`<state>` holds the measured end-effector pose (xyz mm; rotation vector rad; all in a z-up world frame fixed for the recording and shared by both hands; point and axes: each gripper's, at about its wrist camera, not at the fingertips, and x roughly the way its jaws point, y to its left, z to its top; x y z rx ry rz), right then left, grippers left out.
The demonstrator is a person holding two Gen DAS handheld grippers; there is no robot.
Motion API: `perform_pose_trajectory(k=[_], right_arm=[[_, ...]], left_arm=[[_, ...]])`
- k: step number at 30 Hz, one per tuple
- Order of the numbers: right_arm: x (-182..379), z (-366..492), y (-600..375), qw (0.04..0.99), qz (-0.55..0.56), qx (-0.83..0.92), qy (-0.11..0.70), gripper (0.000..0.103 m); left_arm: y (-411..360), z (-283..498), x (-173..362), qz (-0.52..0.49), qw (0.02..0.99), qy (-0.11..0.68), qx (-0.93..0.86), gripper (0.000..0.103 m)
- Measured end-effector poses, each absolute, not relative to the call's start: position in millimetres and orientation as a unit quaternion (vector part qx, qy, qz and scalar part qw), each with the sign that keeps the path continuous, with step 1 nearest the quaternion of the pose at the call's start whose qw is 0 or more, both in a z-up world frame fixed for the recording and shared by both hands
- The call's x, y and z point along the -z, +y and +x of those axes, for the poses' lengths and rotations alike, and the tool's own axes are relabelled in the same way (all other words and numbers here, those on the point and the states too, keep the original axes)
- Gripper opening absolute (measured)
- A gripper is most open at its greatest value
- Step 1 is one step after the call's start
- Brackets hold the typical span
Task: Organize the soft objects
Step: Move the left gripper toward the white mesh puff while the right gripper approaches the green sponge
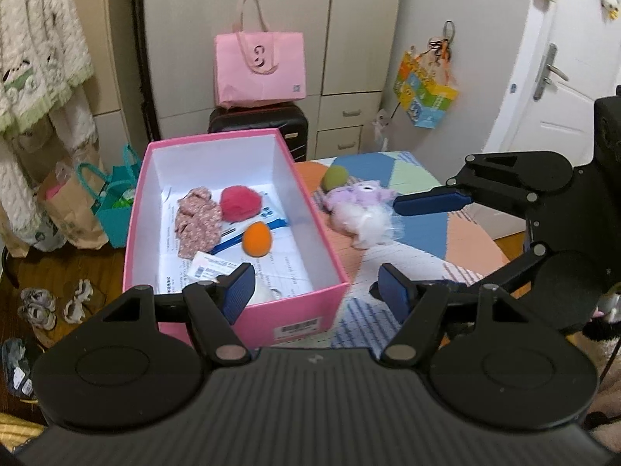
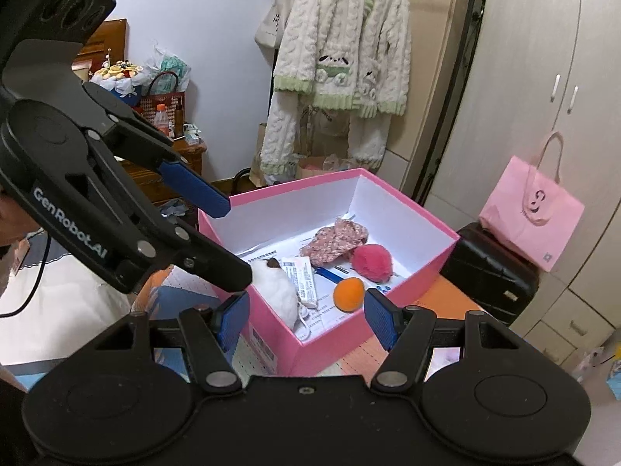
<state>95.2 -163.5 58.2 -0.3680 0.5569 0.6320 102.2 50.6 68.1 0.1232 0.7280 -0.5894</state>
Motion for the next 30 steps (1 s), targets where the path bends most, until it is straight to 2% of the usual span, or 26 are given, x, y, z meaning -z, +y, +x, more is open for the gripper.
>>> perform_pose_trajectory(k=[1,2,14,22,30], right_arm=[[-59.7,92.0,-169.3,0.898,-0.177,-0.303,0.266,0.070],[-60.6,88.9,-175.9,0.900,-0.174,-0.300,0.263,0.070],[-53.3,89.2,-293.2,0.931,-0.057,-0.244,0.264,0.071],[-39.0,115.9,-334.1,0.933,-0.013,-0.240,0.267,0.072],[-9.7,169.2,-358.3,0.920,0.027,-0.247,0.304,0.072]], left_arm=[[48.5,99.0,-69.8,0.060,0.891,0.347,0.286,0.079],[45.6,95.8,-71.6,0.062,0.893,0.341,0.288,0.079],[-12.9,91.1,-67.6,0.086,0.871,0.338,0.346,0.079],[-64.8,111.6,-38.6,0.098,0.861,0.345,0.362,0.079],[-103.7,140.6,-6.2,0.084,0.865,0.352,0.347,0.079]])
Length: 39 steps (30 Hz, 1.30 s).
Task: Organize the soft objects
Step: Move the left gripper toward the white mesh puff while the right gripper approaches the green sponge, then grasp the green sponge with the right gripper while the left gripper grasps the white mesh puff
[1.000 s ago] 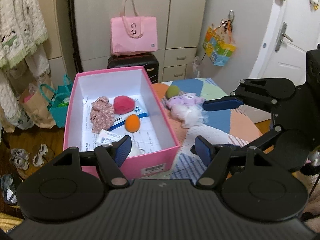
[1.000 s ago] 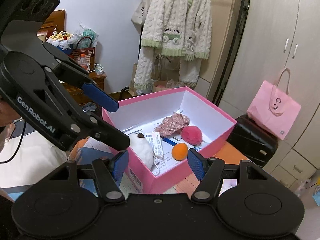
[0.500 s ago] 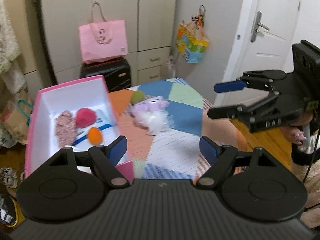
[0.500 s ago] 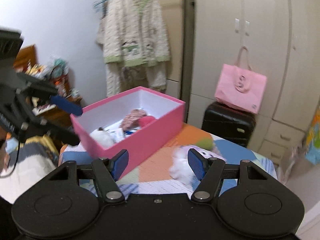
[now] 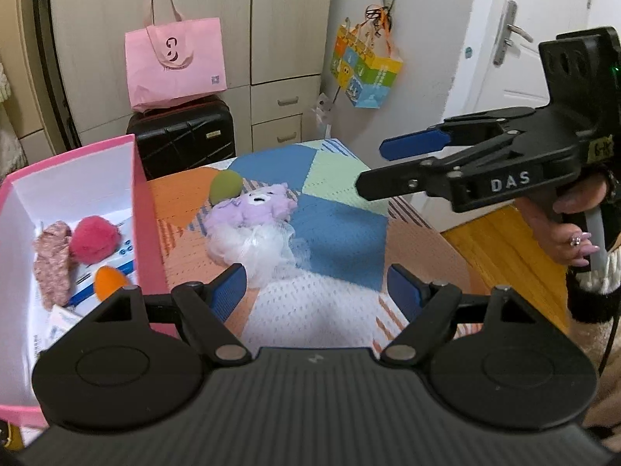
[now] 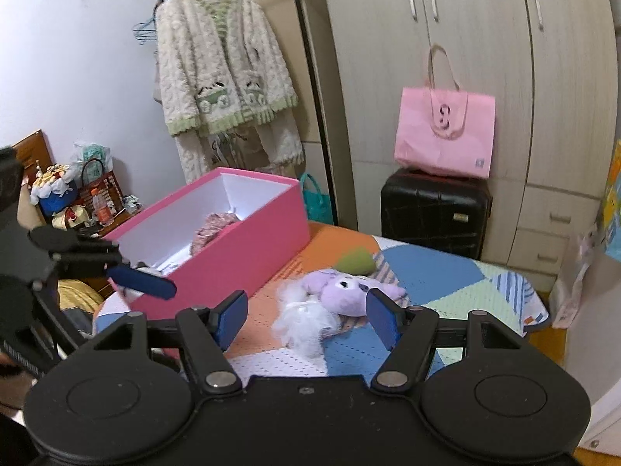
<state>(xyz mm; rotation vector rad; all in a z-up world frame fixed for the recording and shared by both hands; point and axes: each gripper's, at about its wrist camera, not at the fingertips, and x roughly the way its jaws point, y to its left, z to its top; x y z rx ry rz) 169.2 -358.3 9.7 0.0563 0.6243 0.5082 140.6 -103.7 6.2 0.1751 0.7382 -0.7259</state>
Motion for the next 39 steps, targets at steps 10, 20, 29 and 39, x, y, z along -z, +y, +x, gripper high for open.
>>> perform_pose_trajectory(k=[10,20,29,39], right_arm=[[26.4,241.9,-367.6,0.901,0.062,-0.288,0.318,0.072],[56.8,298.9,-345.8,0.883,0.019,-0.332,0.331,0.072],[66.4,334.7,-351.5,0.878,0.037,-0.317,0.356,0.072],[100.5,370.1,-333.5,0.862,0.061,-0.317,0.390,0.071]], left_arm=[[-132.8,185.3,27.8,0.074,0.905,0.319,0.270,0.079],[-147.0,216.5,61.8,0.056,0.907,0.345,0.234,0.079],[-147.5,220.9,79.0,0.049,0.908,0.353,0.220,0.079],[-146.3,220.0,87.2,0.049,0.914,0.346,0.205,0.060]])
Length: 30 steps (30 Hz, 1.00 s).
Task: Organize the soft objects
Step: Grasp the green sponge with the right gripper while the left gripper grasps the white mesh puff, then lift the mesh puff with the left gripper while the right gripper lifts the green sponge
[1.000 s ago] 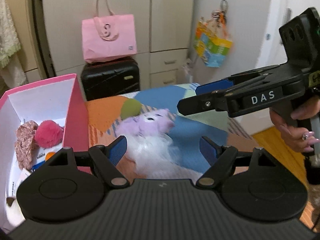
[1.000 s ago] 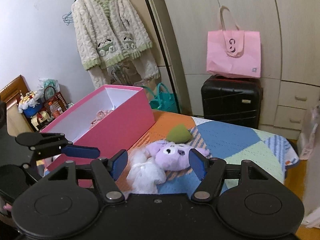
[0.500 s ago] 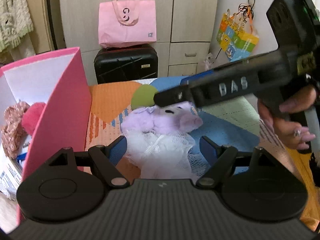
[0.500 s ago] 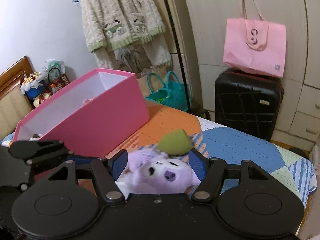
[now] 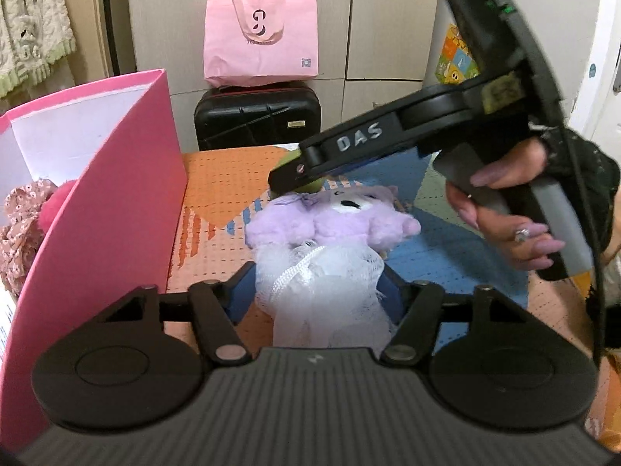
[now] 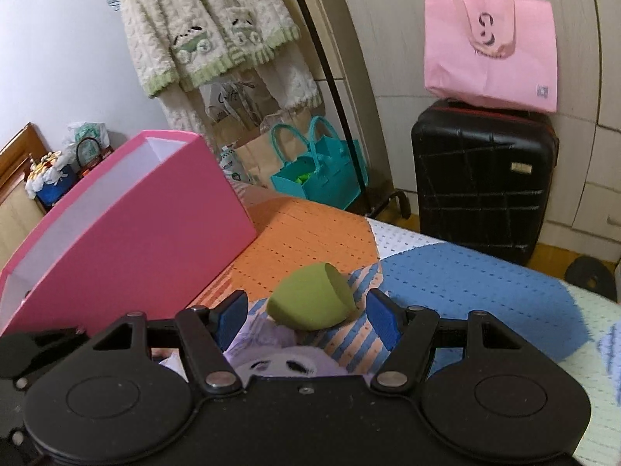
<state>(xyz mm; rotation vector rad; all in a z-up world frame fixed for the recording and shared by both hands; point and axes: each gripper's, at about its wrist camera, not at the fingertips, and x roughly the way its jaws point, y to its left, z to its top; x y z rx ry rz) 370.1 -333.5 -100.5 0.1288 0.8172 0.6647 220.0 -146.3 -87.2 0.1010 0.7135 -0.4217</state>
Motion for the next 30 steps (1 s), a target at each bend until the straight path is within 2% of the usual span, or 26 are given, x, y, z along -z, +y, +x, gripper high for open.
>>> perform_pose_trajectory(k=[1,2,6,18,30], right_arm=[[103.2,370.8,-333.0,0.862,0.065,-0.317,0.390,0.069],[105.5,371.2,-332.3,0.862,0.065,-0.317,0.390,0.060],[105.9,366.5,-332.2,0.866,0.054,-0.320,0.380,0.055],[75.2,331.8,-337.1,0.903,0.031,-0.278,0.327,0.054],[55.3,277.0,-345.3,0.917,0.017,-0.255,0.307,0.054]], left_arm=[[-146.1,218.8,87.1,0.053,0.915,0.343,0.204,0.057],[-146.3,217.3,86.9,0.057,0.916,0.339,0.205,0.053],[-145.7,215.1,85.3,0.061,0.917,0.333,0.209,0.049],[-133.0,207.4,78.1,0.035,0.916,0.335,0.218,0.047],[-117.5,188.7,67.6,0.010,0.914,0.333,0.233,0.046]])
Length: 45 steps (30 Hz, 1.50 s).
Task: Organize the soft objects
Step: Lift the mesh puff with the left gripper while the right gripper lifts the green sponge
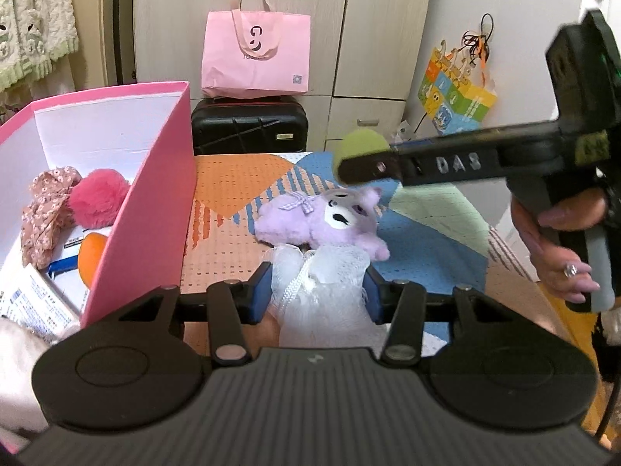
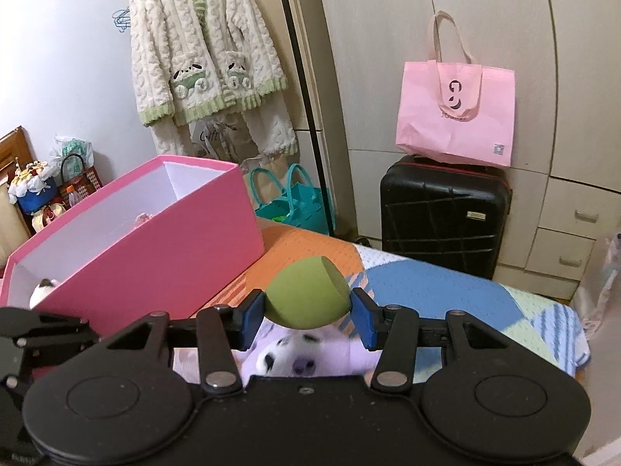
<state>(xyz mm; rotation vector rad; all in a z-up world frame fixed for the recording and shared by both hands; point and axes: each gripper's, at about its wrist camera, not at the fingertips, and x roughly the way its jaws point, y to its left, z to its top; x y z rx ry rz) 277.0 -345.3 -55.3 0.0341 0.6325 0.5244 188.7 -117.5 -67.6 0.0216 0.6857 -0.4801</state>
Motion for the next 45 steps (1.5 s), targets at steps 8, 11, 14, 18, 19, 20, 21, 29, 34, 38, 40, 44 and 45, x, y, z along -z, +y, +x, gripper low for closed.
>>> perform_pose_trajectory(k=[8,11,14,18,19,20,21,29,34,38,40,44,45], right_arm=[[49.7,234.2,-344.8,0.917,-0.015,-0.242,0.317,0.054],[47.6,217.8,-343.6,0.916,-0.024,-0.239,0.321,0.054],[47.0,200.9,-341.7,0.916,-0.034,-0.236,0.323,0.054],[46.2,177.8,-339.0,0.914,-0.042,-0.235,0.327,0.054],[45.8,172.1,-338.0,0.914,-0.042,-0.235,0.327,0.054],[45.1,167.0,-337.2,0.914,-0.043,-0.233,0.328,0.054],[44.1,160.4,-335.8,0.914,-0.045,-0.231,0.330,0.054],[39.7,116.5,-327.9,0.911,-0.052,-0.239,0.331,0.054],[40.0,97.3,-320.2,0.910,-0.046,-0.249,0.330,0.054],[30.4,85.9,-306.6,0.907,-0.051,-0.265,0.324,0.054],[21.7,81.0,-298.6,0.906,-0.055,-0.277,0.316,0.054],[8.8,76.6,-281.8,0.908,-0.066,-0.293,0.293,0.054],[7.3,76.7,-278.3,0.908,-0.063,-0.296,0.291,0.054]], left_arm=[[-105.8,167.6,62.2,0.001,0.907,0.338,0.253,0.046],[-101.4,159.3,60.5,-0.005,0.903,0.342,0.261,0.046],[-95.9,149.9,58.2,-0.010,0.900,0.342,0.271,0.046],[-88.1,137.2,55.8,-0.018,0.894,0.344,0.286,0.046],[-86.2,133.9,55.2,-0.018,0.892,0.345,0.290,0.046],[-84.4,130.6,54.4,-0.018,0.891,0.346,0.294,0.046],[-82.5,127.2,53.4,-0.019,0.888,0.347,0.299,0.046],[-58.9,106.5,47.3,-0.036,0.846,0.392,0.359,0.046],[-42.8,94.3,40.7,-0.043,0.830,0.407,0.379,0.046],[-24.2,85.0,26.8,-0.047,0.828,0.403,0.387,0.046],[-15.0,79.2,16.1,-0.038,0.835,0.389,0.388,0.046],[1.8,74.4,5.6,-0.023,0.863,0.360,0.354,0.046],[7.8,74.9,4.4,-0.029,0.865,0.358,0.351,0.046]])
